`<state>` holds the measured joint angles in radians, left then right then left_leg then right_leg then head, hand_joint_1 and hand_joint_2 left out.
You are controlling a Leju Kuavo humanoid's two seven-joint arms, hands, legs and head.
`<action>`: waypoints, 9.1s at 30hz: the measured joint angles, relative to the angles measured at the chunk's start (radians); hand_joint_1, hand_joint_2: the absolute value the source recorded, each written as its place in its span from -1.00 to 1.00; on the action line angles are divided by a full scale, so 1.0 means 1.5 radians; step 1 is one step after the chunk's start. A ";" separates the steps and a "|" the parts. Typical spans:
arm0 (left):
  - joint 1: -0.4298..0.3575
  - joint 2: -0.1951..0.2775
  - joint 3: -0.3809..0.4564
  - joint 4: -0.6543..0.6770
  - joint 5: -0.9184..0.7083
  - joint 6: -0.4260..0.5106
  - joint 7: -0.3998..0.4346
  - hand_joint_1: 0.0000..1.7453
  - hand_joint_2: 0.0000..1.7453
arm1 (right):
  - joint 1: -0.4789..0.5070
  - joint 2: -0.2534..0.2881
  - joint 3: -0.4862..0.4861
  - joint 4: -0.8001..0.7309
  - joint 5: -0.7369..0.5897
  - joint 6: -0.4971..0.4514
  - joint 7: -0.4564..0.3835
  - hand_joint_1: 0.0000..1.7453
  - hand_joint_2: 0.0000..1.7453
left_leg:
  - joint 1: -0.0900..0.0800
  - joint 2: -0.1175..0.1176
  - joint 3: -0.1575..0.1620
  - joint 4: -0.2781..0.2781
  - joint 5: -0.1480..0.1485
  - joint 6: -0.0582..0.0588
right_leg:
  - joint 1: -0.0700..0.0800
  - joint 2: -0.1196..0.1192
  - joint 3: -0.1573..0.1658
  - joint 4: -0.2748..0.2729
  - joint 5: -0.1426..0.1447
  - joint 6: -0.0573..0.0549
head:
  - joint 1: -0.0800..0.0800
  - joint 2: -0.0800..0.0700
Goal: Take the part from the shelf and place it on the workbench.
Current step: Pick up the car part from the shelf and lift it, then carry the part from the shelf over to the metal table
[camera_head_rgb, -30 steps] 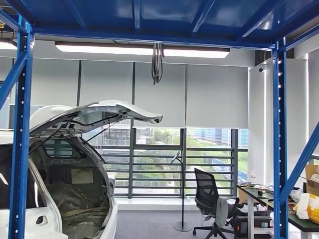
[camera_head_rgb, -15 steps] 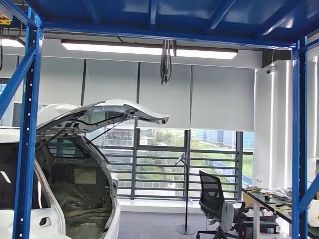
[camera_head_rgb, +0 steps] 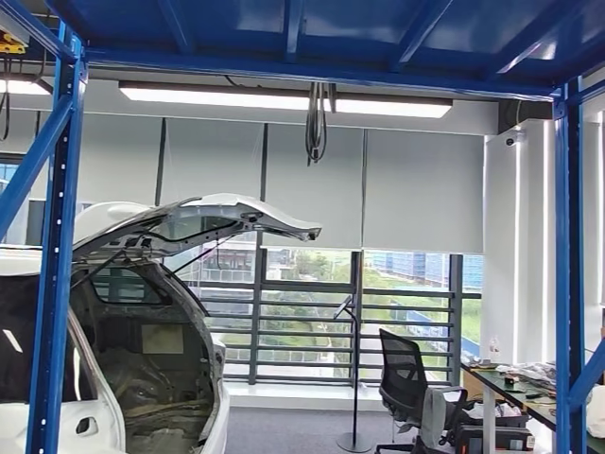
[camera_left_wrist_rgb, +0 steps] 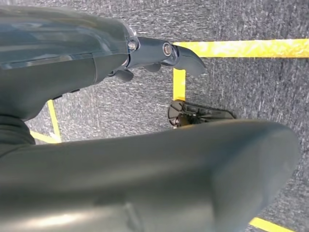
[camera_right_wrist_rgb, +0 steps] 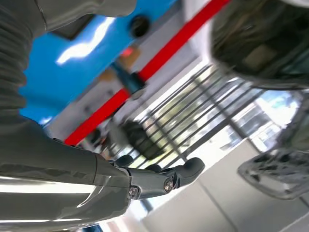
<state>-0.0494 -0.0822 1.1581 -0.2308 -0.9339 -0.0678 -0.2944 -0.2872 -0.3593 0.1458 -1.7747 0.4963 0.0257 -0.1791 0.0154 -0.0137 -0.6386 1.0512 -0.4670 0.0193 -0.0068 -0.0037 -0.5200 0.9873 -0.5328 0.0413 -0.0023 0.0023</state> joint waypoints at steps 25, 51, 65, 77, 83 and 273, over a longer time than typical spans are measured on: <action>-0.001 -0.001 0.019 0.000 -0.037 0.002 -0.012 -1.00 -1.00 | 0.119 0.010 -0.020 0.139 0.366 -0.051 0.154 -1.00 1.00 | 0.002 0.001 0.005 -0.002 0.000 -0.001 | 0.002 0.001 0.003 0.001 -0.002 -0.003 | 0.000 0.000; -0.009 0.004 0.019 0.000 -0.075 -0.013 -0.021 -1.00 -1.00 | -0.070 0.068 -0.026 0.399 0.432 -0.025 0.159 -1.00 1.00 | 0.002 0.001 0.005 -0.002 0.000 -0.001 | 0.002 0.001 0.003 0.002 -0.002 -0.003 | 0.000 0.000; -0.016 0.004 0.019 0.000 -0.089 -0.020 -0.029 -1.00 -1.00 | -0.179 0.115 0.020 0.553 0.475 -0.029 0.161 -1.00 1.00 | 0.002 0.001 0.005 -0.002 0.000 -0.001 | 0.002 0.001 0.003 0.004 -0.002 -0.003 | 0.000 0.000; -0.021 -0.001 0.019 0.001 -0.099 -0.023 -0.038 -1.00 -1.00 | -0.253 0.171 0.061 0.655 0.500 -0.035 0.161 -1.00 1.00 | 0.002 0.001 0.005 -0.002 0.000 -0.001 | 0.002 0.001 0.003 0.004 -0.002 -0.003 | 0.000 0.000; -0.023 -0.004 0.019 0.002 -0.104 -0.025 -0.042 -1.00 -1.00 | -0.285 0.210 0.084 0.705 0.505 -0.036 0.158 -1.00 1.00 | 0.002 0.001 0.006 -0.002 0.000 -0.001 | 0.002 0.001 0.002 0.004 -0.002 -0.003 | 0.000 0.000; -0.017 0.050 0.058 0.003 -0.081 -0.054 -0.172 -1.00 1.00 | -0.169 0.348 0.416 0.177 -0.594 0.293 -0.106 1.00 1.00 | 0.012 0.009 0.108 -0.025 -0.070 -0.030 | 0.021 -0.015 -0.091 0.031 0.068 -0.038 | 0.001 0.000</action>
<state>-0.0752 -0.0078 1.2448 -0.2262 -1.0558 -0.1495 -0.5522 -0.5409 0.1623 0.7702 -1.5091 -0.3943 0.4656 -0.3382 0.0340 -0.0004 -0.4771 1.0133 -0.5722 -0.0264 0.0251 -0.0265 -0.6563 1.0337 -0.4302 -0.0161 -0.0011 0.0025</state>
